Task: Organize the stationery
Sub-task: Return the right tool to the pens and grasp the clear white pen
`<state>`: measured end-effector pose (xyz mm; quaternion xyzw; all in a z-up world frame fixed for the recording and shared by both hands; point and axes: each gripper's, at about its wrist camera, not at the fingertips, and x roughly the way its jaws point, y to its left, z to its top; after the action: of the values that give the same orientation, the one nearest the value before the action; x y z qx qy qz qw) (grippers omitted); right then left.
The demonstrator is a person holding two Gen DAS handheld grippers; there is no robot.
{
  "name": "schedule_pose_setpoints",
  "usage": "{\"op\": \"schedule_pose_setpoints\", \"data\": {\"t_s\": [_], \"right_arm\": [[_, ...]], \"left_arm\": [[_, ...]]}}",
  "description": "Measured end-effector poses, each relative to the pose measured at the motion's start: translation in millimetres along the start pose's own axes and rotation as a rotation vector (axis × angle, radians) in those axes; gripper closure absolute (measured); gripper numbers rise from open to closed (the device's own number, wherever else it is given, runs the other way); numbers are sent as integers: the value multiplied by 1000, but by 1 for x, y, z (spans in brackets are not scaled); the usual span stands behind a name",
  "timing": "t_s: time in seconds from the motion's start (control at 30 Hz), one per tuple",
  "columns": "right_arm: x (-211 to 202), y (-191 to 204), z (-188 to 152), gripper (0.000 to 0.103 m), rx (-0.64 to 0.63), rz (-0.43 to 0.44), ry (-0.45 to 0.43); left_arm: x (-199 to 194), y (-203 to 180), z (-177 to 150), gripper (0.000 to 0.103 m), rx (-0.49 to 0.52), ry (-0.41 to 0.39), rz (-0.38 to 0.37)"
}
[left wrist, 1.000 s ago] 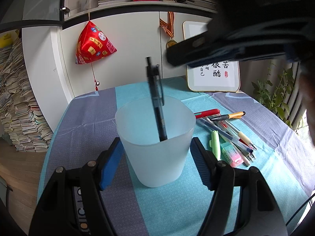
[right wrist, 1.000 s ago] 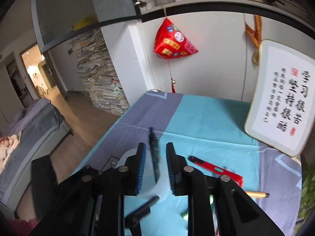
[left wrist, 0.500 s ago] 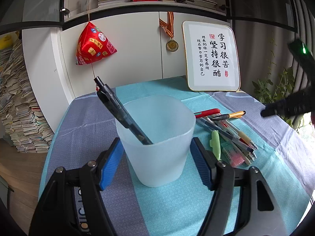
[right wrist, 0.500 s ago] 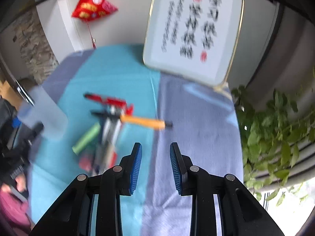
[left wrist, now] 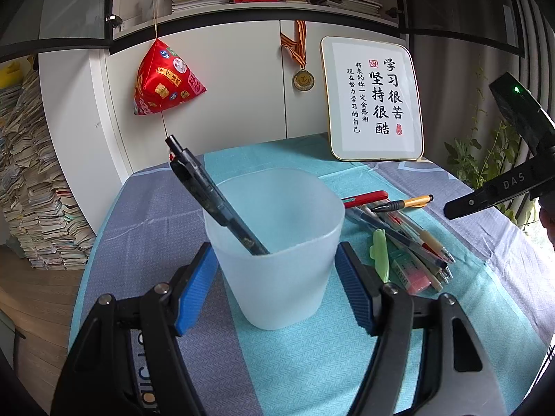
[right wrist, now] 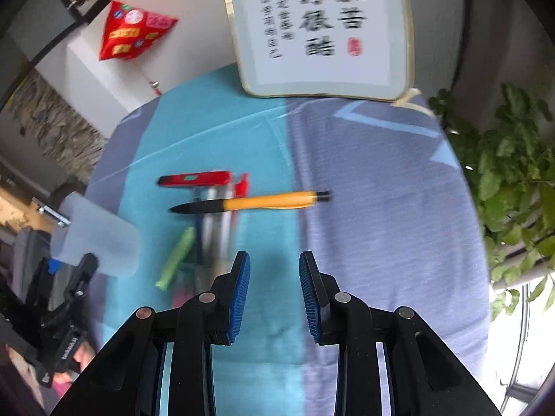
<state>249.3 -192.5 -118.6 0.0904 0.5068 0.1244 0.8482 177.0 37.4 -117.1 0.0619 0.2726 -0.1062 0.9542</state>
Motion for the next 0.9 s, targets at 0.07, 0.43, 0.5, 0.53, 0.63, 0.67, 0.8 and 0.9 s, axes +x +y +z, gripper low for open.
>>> {"op": "schedule_pose_setpoints", "data": {"t_s": [0.07,0.43,0.5,0.53,0.63,0.67,0.8,0.9], "right_arm": [[5,12,0,74,-32,5,4],[32,44,-6,91,-127,-13,55],[22,48,-9,92,-162,-61,18],[16,46,-11,92,-172,-64,15],[-3,36,-27,92,-200,-100,40],[-7,33,-33,92,-208,-121,49],[-24,10,-60,92,-204,-188,103],[-28,-3,-74,92,-204,-215,146]], "left_arm": [[0,0,0,35,0,0,0],[0,1,1,35,0,0,-1],[0,1,1,35,0,0,-1],[0,1,1,35,-1,0,-1],[-1,1,1,35,-1,0,-1],[-1,1,0,34,-1,0,-1],[-1,0,0,34,-1,2,0],[-2,1,1,34,2,2,2]]}}
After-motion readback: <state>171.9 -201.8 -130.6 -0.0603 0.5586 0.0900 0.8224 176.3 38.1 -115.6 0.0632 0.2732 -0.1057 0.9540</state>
